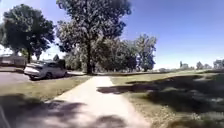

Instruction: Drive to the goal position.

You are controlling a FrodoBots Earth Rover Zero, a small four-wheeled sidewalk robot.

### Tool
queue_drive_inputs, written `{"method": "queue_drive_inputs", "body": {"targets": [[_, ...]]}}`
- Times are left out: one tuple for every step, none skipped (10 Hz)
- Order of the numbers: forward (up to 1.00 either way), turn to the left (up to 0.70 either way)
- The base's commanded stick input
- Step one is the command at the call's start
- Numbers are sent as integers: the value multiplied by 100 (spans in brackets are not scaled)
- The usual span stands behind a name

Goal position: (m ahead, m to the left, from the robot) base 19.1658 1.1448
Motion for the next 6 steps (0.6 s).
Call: {"method": "queue_drive_inputs", "body": {"targets": [[85, 0], [85, 0], [85, 0], [85, 0], [85, 11], [85, 27]]}}
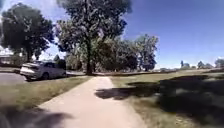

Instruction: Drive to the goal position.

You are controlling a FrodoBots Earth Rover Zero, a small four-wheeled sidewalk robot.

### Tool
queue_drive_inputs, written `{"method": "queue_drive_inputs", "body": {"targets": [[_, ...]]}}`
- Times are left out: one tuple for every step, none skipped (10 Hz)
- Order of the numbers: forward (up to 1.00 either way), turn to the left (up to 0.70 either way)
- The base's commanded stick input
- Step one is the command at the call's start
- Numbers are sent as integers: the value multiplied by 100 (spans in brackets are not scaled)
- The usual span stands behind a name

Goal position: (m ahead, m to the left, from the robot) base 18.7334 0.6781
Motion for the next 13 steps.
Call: {"method": "queue_drive_inputs", "body": {"targets": [[85, 24], [85, 6], [85, 0], [85, 0], [85, 0], [85, 0], [85, 0], [85, 0], [85, 0], [85, 0], [85, 0], [85, 0], [85, 0]]}}
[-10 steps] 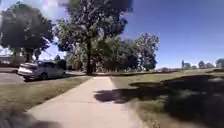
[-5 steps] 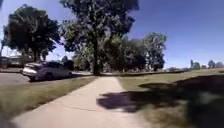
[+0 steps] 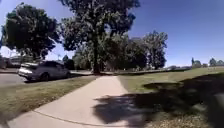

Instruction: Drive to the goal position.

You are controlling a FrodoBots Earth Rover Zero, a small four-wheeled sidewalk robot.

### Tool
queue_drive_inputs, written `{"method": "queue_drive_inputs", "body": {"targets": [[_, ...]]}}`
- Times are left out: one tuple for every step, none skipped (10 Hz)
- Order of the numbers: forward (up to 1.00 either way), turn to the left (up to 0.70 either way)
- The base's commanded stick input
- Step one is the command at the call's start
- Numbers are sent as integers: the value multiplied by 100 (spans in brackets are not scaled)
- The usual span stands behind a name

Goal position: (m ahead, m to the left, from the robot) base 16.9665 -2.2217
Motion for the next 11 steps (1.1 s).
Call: {"method": "queue_drive_inputs", "body": {"targets": [[85, 0], [85, 0], [85, 0], [85, 0], [85, 0], [85, 0], [85, 0], [85, 0], [85, 0], [85, 0], [85, 0]]}}
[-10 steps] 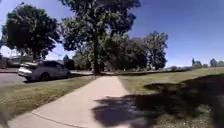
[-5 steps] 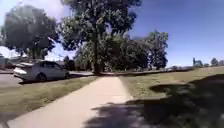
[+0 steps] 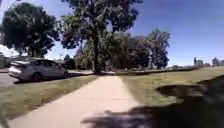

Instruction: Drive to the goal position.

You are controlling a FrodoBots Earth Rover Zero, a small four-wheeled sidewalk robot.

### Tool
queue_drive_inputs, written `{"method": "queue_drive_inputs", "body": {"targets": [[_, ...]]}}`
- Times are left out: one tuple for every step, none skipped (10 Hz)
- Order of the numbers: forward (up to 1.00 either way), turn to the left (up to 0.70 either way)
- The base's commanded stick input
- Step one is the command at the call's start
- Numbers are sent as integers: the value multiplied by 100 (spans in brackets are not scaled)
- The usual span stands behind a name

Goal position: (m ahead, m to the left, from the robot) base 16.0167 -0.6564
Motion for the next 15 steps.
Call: {"method": "queue_drive_inputs", "body": {"targets": [[85, 0], [85, 0], [85, 0], [85, 0], [85, 0], [85, 0], [85, 0], [85, 0], [85, 0], [85, 0], [85, 0], [85, 0], [85, 0], [85, 0], [85, 0]]}}
